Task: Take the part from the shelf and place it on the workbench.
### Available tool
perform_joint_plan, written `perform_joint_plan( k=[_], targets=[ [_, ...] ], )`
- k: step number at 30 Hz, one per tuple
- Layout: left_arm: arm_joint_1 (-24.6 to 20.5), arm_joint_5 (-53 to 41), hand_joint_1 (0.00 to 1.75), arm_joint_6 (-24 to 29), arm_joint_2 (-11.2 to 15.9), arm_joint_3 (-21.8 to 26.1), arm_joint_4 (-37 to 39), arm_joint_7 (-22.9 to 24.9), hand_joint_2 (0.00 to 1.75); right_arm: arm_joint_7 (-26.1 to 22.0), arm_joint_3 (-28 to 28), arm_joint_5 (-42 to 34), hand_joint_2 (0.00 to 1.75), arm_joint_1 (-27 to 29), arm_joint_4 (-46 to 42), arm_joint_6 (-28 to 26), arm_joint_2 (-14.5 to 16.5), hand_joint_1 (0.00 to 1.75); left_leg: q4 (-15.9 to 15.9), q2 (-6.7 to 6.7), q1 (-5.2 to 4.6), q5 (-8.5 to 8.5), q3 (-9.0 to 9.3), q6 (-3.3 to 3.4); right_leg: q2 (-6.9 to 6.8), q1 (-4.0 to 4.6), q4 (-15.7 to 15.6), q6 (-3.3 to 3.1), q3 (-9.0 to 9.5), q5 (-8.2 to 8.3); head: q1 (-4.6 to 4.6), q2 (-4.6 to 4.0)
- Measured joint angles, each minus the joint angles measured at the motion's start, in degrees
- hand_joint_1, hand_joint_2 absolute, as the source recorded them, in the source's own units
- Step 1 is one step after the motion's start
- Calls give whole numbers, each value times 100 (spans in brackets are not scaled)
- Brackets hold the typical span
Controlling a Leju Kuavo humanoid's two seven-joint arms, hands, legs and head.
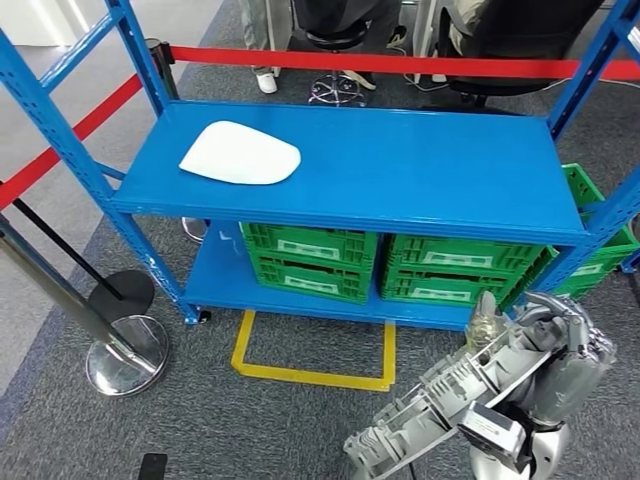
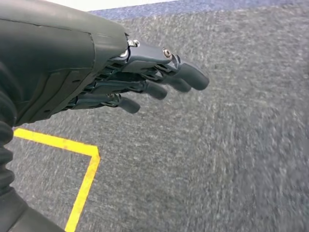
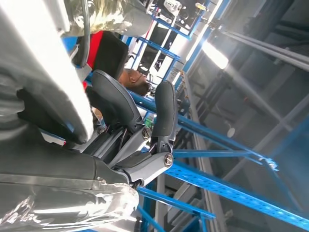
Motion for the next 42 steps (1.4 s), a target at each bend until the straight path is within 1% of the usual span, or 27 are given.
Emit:
perform_joint_plan(
  k=[2,3,4,6,7,8,9,10,12,13,15,17,18,20,22,23,24,25,28,30,33,35,37,38,39,40,42],
  targets=[
    [4,1,0,5,-3,0,0,1,175,0,-1,3,175,2,-8,-1,0,175,-49,13,5,86,-40,60,4,-9,20,72,-45,-3,0,0],
    [0,1,0,8,-4,0,0,1,175,0,-1,3,175,2,-11,-1,0,175,-73,24,16,138,-71,101,10,-8,125,99,-104,-116,14,0],
    [-5,2,0,11,-5,0,0,1,175,0,-3,3,175,3,-14,-2,0,175,-95,34,28,189,-113,135,15,-11,335,120,-195,-301,27,0],
    [-9,1,0,13,-8,0,0,1,175,0,-10,3,175,7,-14,-2,0,175,-85,45,21,272,-231,176,18,-30,1052,154,-445,-793,49,0],
    [-6,0,0,10,-10,0,0,2,175,0,-15,3,175,9,-14,-2,0,175,-77,48,14,314,-296,177,17,-36,1394,169,-538,-961,49,0],
    [-4,-1,0,7,-14,0,0,3,175,0,-21,2,175,11,-14,-2,0,175,-69,51,9,357,-362,174,17,-39,1601,183,-562,-1034,46,0],
    [-3,-1,0,4,-16,0,0,5,175,0,-25,-4,175,12,-13,-2,0,175,-58,53,7,395,-424,165,16,-41,1588,192,-478,-990,48,0],
    [-3,-1,0,2,-18,0,0,5,175,0,-30,-18,175,12,-10,-2,0,175,-43,53,8,429,-479,153,14,-43,1363,195,-286,-856,48,0],
    [-4,-1,0,2,-21,0,0,6,175,2,-36,-72,175,12,-2,-2,0,175,-2,50,3,477,-570,112,12,-44,532,188,288,-592,49,0],
    [-4,-2,0,3,-22,0,0,5,175,8,-36,-116,175,12,2,-2,0,175,23,48,-4,501,-607,86,16,-39,183,173,512,-539,45,0],
    [-4,-5,0,3,-21,2,0,5,175,27,-34,-223,175,16,13,-2,-3,175,59,47,-17,562,-659,26,25,-24,-109,135,676,-560,43,0],
    [0,-9,0,4,-13,7,0,5,175,44,-32,-311,175,19,24,-2,-8,175,76,39,-12,606,-689,-33,21,-31,-112,55,608,-506,45,0],
    [3,-13,0,6,-6,10,0,5,175,47,-31,-338,175,18,28,-2,-9,175,123,29,-8,547,-721,-69,15,-40,-115,3,578,-469,35,0],
    [6,-27,0,10,5,16,0,6,175,49,-29,-363,175,14,36,-2,-9,175,497,9,15,171,-864,-139,-1,-59,-133,-94,502,-386,6,0],
    [6,-42,0,11,2,19,0,7,175,52,-28,-378,175,14,43,-2,-10,175,1230,7,47,-328,-1074,-197,-5,-48,-118,-129,395,-311,-18,0],
    [7,-45,0,11,1,20,0,7,175,55,-28,-383,175,15,46,-2,-11,175,1524,7,58,-457,-1127,-213,-6,-43,-102,-129,337,-276,-17,0],
    [6,-49,0,11,1,21,0,7,175,59,-29,-385,175,16,48,-2,-12,175,1646,7,64,-470,-1099,-218,-6,-39,-82,-128,279,-248,-19,0],
    [6,-53,0,11,1,22,0,7,175,65,-30,-389,175,16,48,-2,-13,175,1543,6,65,-376,-968,-212,-4,-38,-58,-124,227,-226,-19,0],
    [-3,-58,0,11,4,22,0,7,175,104,-38,-447,175,14,48,-2,-15,175,486,-3,52,-12,-274,-128,4,-28,-2,-87,122,-180,-16,0],
    [-9,-63,0,12,8,22,0,7,175,132,-44,-485,175,12,48,-2,-20,175,88,-11,25,19,-70,-71,2,-26,12,-23,68,-123,-14,0],
    [-10,-66,0,12,-1,22,0,7,175,140,-49,-504,175,12,48,-3,-28,175,-21,4,31,90,-91,27,10,-29,43,80,-8,-116,-12,0],
    [-19,-66,0,11,-13,22,0,7,175,144,-54,-515,175,7,48,-4,-38,175,-73,24,55,177,-147,122,20,-29,398,125,-169,-442,15,0],
    [-23,-69,0,4,-17,22,0,7,175,149,-61,-530,175,8,48,-4,-46,175,-61,34,40,252,-253,164,21,-42,1135,160,-422,-905,34,0],
    [-22,-72,0,-1,-19,22,0,7,175,152,-66,-539,175,13,48,-4,-50,175,-53,37,33,289,-308,166,20,-46,1448,173,-505,-1040,32,0],
    [-20,-74,0,-5,-23,22,0,7,175,154,-72,-549,175,17,48,-4,-52,175,-46,40,28,327,-361,161,19,-47,1591,183,-505,-1063,33,0],
    [-20,-75,0,-7,-27,22,0,8,175,155,-77,-555,175,19,48,-4,-54,175,-36,42,26,362,-411,152,19,-47,1515,187,-398,-978,33,0],
    [-20,-75,0,-8,-34,22,0,9,175,156,-83,-559,175,16,48,-4,-55,175,-3,41,24,422,-501,121,16,-46,789,170,107,-676,33,0]
  ],
)
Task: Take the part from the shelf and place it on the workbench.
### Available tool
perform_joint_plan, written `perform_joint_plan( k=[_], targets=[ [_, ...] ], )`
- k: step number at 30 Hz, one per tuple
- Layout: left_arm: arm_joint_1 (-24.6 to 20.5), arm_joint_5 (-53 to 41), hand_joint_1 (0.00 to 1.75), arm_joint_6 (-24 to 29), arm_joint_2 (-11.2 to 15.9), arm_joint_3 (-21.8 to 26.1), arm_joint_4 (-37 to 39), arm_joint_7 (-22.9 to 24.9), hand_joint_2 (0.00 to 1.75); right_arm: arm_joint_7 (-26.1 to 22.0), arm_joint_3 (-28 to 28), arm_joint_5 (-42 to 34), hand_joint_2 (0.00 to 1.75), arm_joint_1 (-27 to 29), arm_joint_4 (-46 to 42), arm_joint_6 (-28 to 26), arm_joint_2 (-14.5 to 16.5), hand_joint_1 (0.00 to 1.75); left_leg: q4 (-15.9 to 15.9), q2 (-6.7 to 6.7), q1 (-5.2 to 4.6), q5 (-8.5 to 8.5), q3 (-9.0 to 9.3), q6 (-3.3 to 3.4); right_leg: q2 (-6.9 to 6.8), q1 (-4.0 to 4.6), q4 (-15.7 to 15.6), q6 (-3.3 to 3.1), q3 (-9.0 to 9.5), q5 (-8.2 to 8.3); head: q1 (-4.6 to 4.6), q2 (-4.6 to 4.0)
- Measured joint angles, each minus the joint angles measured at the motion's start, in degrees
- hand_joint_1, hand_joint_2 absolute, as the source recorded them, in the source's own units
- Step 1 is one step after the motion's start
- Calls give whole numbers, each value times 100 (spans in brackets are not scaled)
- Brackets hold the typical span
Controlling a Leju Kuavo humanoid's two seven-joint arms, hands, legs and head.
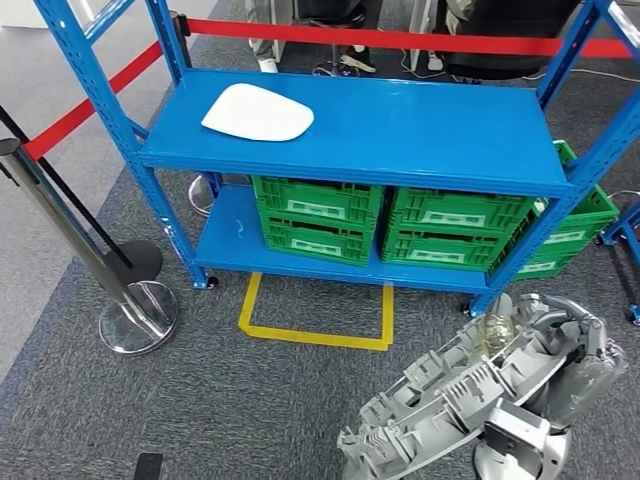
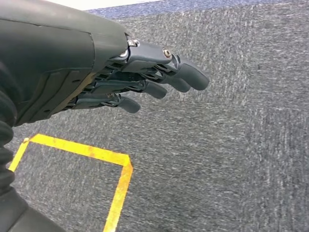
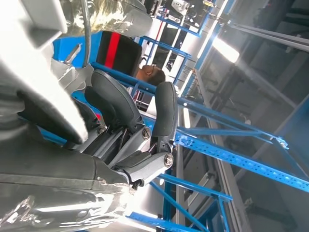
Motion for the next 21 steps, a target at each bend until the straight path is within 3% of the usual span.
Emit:
perform_joint_plan(
  k=[2,3,6,8,10,11,12,13,14,16,18,21],
  targets=[
    [0,-1,0,-1,-2,0,0,1,175,0,-2,1,175,-8,-1,0,0,175,48,-4,-16,55,-80,-53,5,10,-715,-28,457,136,-6,0],
    [0,-2,0,-1,-2,0,0,1,175,0,-6,1,175,-10,-1,0,0,175,67,-4,-23,88,-110,-84,9,17,-864,-43,539,133,-4,0],
    [7,-2,0,-2,3,1,0,1,175,-2,-24,2,175,-7,-2,0,0,175,107,-10,-20,128,-174,-180,5,12,-889,-152,454,216,-2,0],
    [13,-9,0,-2,10,2,0,3,175,-4,-33,-5,175,-9,-2,0,0,175,374,-17,-1,-202,-275,-245,-12,-6,-904,-252,364,315,-25,0],
    [14,-25,0,-4,7,2,0,6,175,-5,-49,-29,175,-3,-2,0,0,175,1033,-19,31,-760,-445,-302,-20,0,-893,-295,245,419,-46,0],
    [13,-31,0,-7,4,2,0,7,175,-5,-60,-45,175,3,-2,0,-1,175,1367,-18,46,-944,-507,-321,-22,4,-880,-298,174,471,-45,0],
    [13,-35,0,-11,2,2,0,7,175,-5,-73,-66,175,11,-2,0,-1,175,1584,-18,55,-1005,-507,-332,-22,7,-862,-295,94,518,-45,0],
    [12,-36,0,-17,2,2,0,7,175,-4,-86,-85,175,21,-2,0,-2,175,1605,-18,60,-942,-422,-332,-21,8,-838,-289,14,559,-46,0],
    [11,-37,0,-22,3,2,0,7,175,-3,-98,-101,175,32,-3,0,-2,175,1432,-18,61,-806,-251,-321,-18,9,-814,-280,-59,592,-47,0],
    [0,-46,0,-24,5,2,0,4,175,3,-127,-129,175,51,-8,0,-2,175,699,-20,53,-578,279,-267,-9,15,-774,-246,-172,650,-49,0],
    [-20,-69,0,-13,5,2,0,2,175,17,-156,-161,175,59,-15,-1,-5,175,117,-26,31,-557,640,-210,-12,25,-754,-189,-227,713,-40,0],
    [-16,-94,0,9,-2,2,0,-2,175,56,-187,-214,175,74,-20,-2,-18,175,-26,-12,7,-522,644,-121,-10,10,-757,-79,-264,815,-48,0]
  ],
)
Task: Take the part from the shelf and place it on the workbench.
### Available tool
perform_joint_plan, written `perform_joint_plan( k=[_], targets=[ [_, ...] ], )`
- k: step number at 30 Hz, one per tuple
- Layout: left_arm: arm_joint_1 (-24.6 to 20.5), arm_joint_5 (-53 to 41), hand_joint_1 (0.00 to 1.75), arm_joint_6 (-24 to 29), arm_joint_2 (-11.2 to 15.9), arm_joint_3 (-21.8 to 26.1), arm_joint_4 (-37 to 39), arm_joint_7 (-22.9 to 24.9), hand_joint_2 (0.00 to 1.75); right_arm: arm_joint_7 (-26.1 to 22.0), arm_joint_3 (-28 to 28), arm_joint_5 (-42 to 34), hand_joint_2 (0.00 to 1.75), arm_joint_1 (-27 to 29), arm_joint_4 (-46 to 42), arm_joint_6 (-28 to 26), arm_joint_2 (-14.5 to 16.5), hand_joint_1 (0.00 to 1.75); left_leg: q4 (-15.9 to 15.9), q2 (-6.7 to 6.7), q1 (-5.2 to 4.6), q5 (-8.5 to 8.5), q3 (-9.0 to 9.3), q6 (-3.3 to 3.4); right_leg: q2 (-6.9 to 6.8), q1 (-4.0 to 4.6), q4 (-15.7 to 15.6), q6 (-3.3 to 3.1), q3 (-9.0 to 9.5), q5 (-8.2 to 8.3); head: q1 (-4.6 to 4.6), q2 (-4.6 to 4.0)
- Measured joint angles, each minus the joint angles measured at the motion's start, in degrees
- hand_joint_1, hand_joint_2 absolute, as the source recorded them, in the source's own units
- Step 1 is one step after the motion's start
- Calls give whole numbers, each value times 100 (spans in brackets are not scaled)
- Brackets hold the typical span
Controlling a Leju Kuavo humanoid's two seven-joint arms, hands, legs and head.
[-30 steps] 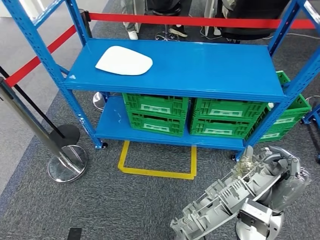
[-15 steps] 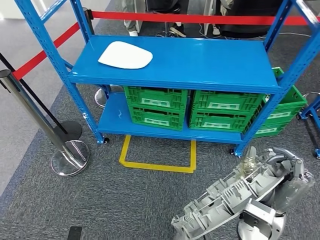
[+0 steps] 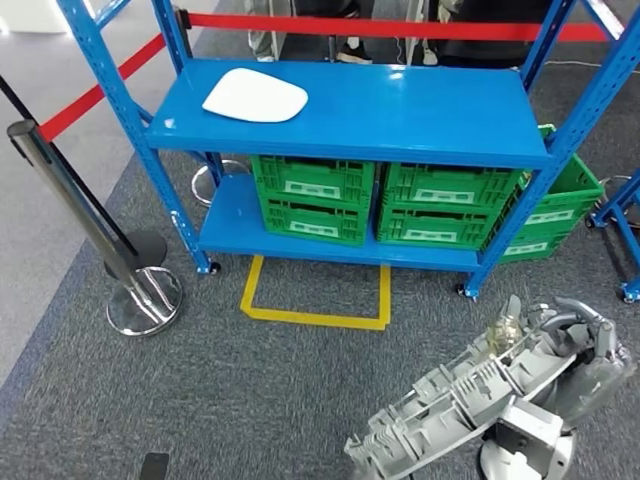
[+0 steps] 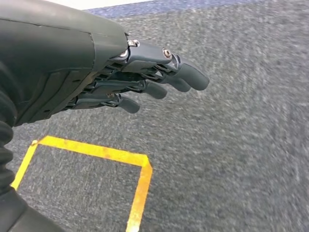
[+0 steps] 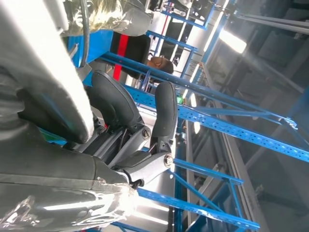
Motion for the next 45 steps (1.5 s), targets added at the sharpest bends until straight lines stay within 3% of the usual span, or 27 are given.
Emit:
perform_joint_plan(
  k=[2,5,6,7,8,10,12,15,17,20,21,22,23,24,26,27,29,31,33,36,37,38,39,41,43,45],
  targets=[
    [4,-6,0,15,-7,0,0,0,175,19,-18,-18,175,18,-9,0,-17,175,-34,38,18,97,-46,82,14,-8,158,60,-109,-142,16,0],
    [6,-16,0,35,-3,0,0,2,175,24,-38,-35,175,55,-15,-1,-49,175,-39,95,14,211,-181,144,17,-14,1144,116,-503,-764,57,0],
    [12,-21,0,37,-4,0,0,4,175,24,-50,-49,175,78,-15,-2,-58,175,-33,118,5,239,-226,145,15,-14,1440,124,-587,-889,57,0],
    [17,-26,0,38,-7,0,0,7,175,23,-67,-67,175,103,-16,-2,-66,175,-25,142,-3,262,-264,145,13,-13,1556,126,-580,-915,57,0],
    [22,-33,0,39,-9,0,0,9,175,20,-87,-88,175,122,-21,-2,-71,175,-16,166,-8,278,-292,141,5,-12,1426,120,-449,-834,56,0],
    [27,-43,0,43,-13,0,0,12,175,11,-127,-135,175,150,-53,-2,-74,175,12,213,-18,293,-322,121,-80,-8,698,94,43,-576,57,0],
    [27,-53,0,50,-13,0,0,16,175,0,-157,-182,175,173,-102,-2,-74,175,72,257,-51,289,-355,76,-191,12,99,35,411,-461,58,0],
    [26,-61,0,55,-9,0,0,21,175,-20,-238,-268,175,264,-162,-4,-74,175,120,338,-73,300,-401,0,-160,26,-6,-70,439,-431,63,0],
    [26,-62,0,55,-4,0,0,22,175,-42,-309,-327,175,320,-204,-4,-74,175,283,266,-53,149,-469,-63,-100,8,-16,-144,407,-384,52,0],
    [36,-67,0,54,-5,0,0,22,175,-69,-388,-385,175,382,-250,-4,-74,175,1250,77,-6,-451,-866,-148,-4,6,-19,-221,333,-325,32,0],
    [42,-69,0,51,-8,0,0,22,175,-73,-413,-400,175,412,-258,-4,-74,175,1566,61,2,-578,-994,-157,33,13,-18,-230,307,-310,34,0],
    [47,-71,0,48,-9,0,0,22,175,-75,-437,-417,175,445,-267,-4,-74,175,1723,56,5,-599,-1050,-153,71,21,-16,-232,285,-293,33,0],
    [51,-73,0,45,-9,0,0,22,175,-80,-459,-438,175,475,-277,-4,-74,175,1674,50,5,-508,-1008,-136,114,30,-15,-231,270,-278,33,0],
    [53,-75,0,43,-9,0,0,22,175,-84,-481,-459,175,498,-290,-4,-74,175,1419,30,2,-327,-869,-105,160,39,-15,-227,261,-264,33,0],
    [54,-79,0,42,0,0,0,21,175,-91,-529,-505,175,528,-325,-4,-71,175,668,-121,-9,48,-485,5,241,58,-9,-211,243,-235,37,0],
    [53,-81,0,41,5,-1,0,19,175,-93,-552,-523,175,537,-342,-4,-69,175,373,-192,-16,140,-346,53,274,65,-1,-194,223,-220,35,0],
    [46,-85,0,40,8,-2,0,13,175,-95,-592,-551,175,565,-367,-4,-67,175,151,-236,-25,146,-268,100,333,68,9,-136,162,-180,37,0],
    [38,-87,0,40,-6,-1,0,9,175,-95,-630,-573,175,605,-393,-4,-66,175,79,-169,-10,182,-270,105,342,58,24,-67,100,-169,40,0],
    [41,-86,0,40,-19,0,0,9,175,-94,-668,-587,175,615,-415,-4,-65,175,18,-91,17,241,-276,126,232,51,292,-8,-47,-372,65,0],
    [60,-86,0,42,-18,0,0,9,175,-85,-710,-609,175,633,-424,-4,-65,175,15,51,13,263,-316,144,94,9,1347,76,-494,-930,85,0],
    [66,-87,0,42,-20,0,0,11,175,-80,-721,-619,175,649,-424,-4,-65,175,18,103,13,267,-327,144,81,-4,1563,100,-566,-990,85,0],
    [67,-88,0,42,-23,0,0,13,175,-74,-730,-630,175,664,-424,-4,-65,175,23,152,15,269,-333,141,68,-17,1557,122,-527,-940,87,0],
    [65,-89,0,42,-28,0,0,14,175,-69,-736,-644,175,677,-424,-4,-65,175,30,199,19,267,-334,133,40,-31,1323,138,-372,-798,86,0],
    [59,-90,0,42,-34,0,0,15,175,-62,-741,-675,175,692,-425,-4,-65,175,71,274,13,244,-337,86,-105,-40,540,158,90,-506,91,0],
    [57,-95,0,43,-30,0,0,12,175,-63,-755,-711,175,713,-439,-4,-65,175,132,327,-15,220,-360,18,-198,-29,99,98,339,-421,91,0],
    [53,-101,0,44,-26,0,0,9,175,-65,-792,-728,175,753,-456,-4,-65,175,161,381,-25,219,-375,-31,-144,-17,75,-1,337,-424,90,0]
  ],
)
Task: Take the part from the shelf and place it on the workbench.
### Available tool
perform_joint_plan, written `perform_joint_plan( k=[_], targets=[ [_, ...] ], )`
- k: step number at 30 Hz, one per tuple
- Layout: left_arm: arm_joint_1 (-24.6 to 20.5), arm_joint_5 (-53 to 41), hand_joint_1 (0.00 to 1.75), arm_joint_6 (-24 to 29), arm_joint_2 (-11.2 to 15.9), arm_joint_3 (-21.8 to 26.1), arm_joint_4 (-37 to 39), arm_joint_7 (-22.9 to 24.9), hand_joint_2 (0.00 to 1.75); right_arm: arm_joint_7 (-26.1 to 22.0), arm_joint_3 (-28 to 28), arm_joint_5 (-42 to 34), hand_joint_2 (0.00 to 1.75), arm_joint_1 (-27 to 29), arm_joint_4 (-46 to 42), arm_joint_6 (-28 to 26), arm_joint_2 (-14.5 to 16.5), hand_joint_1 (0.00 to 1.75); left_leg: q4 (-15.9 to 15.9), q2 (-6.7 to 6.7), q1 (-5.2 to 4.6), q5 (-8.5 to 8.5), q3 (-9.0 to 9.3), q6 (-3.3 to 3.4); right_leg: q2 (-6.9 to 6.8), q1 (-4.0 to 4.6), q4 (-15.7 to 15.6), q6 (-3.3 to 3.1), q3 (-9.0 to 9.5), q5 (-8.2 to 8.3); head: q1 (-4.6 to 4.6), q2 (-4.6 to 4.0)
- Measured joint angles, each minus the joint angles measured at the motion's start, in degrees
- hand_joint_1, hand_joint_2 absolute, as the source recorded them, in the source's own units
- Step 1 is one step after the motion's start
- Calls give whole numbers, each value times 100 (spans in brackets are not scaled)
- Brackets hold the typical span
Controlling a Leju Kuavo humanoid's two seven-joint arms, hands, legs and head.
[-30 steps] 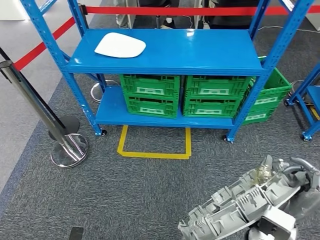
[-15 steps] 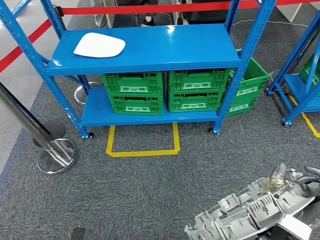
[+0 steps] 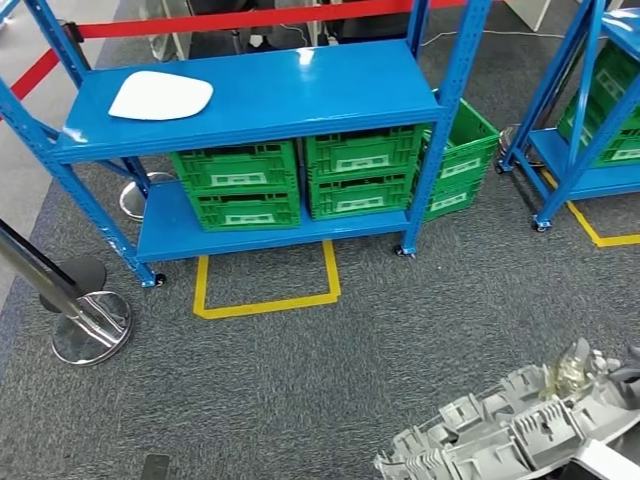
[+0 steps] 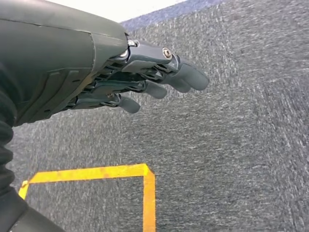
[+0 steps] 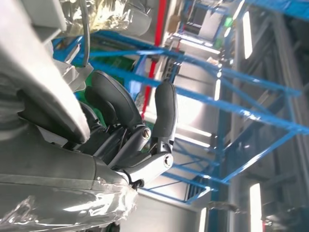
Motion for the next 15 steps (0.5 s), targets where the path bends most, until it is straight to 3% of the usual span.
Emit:
perform_joint_plan(
  k=[2,3,6,7,8,10,12,14,15],
  targets=[
    [-8,-2,0,1,2,0,0,-1,175,-2,-42,-1,175,27,-16,-1,0,175,82,-57,22,-88,-26,-57,60,-8,-2,-72,-19,25,-3,0],
    [-11,-2,0,1,3,0,0,-1,175,-4,-56,-4,175,30,-25,-1,0,175,246,-135,35,-220,-89,-85,88,-17,-7,-108,-26,39,-9,0],
    [7,-3,0,1,-5,0,0,-1,175,-1,-87,-73,175,51,-44,-2,0,175,1278,-318,55,-777,-530,-126,197,-12,-8,-170,-63,64,-20,0],
    [15,-2,0,1,-10,0,0,-1,175,3,-102,-114,175,69,-47,-2,0,175,1538,-326,55,-849,-645,-121,243,-3,-7,-179,-73,70,-20,0],
    [20,1,0,2,-14,0,0,-1,175,7,-120,-156,175,94,-49,-2,0,175,1596,-331,54,-798,-670,-105,292,6,-7,-185,-77,76,-20,0],
    [21,10,0,6,-16,0,0,-2,175,9,-164,-247,175,147,-55,-2,1,175,1114,-401,47,-418,-444,-31,394,24,-6,-184,-71,87,-20,0],
    [23,23,0,15,-15,4,0,-5,175,5,-209,-326,175,177,-62,-2,2,175,431,-588,38,-87,-134,73,488,37,0,-167,-77,99,-15,0],
    [15,32,0,20,-23,9,0,-11,175,2,-241,-372,175,200,-64,-2,2,175,122,-681,29,-50,-11,127,564,36,11,-119,-131,127,-24,0],
    [9,36,0,20,-31,11,0,-14,175,2,-254,-383,175,218,-65,-2,2,175,75,-655,27,-60,-5,130,600,34,10,-85,-158,146,-28,0]
  ],
)
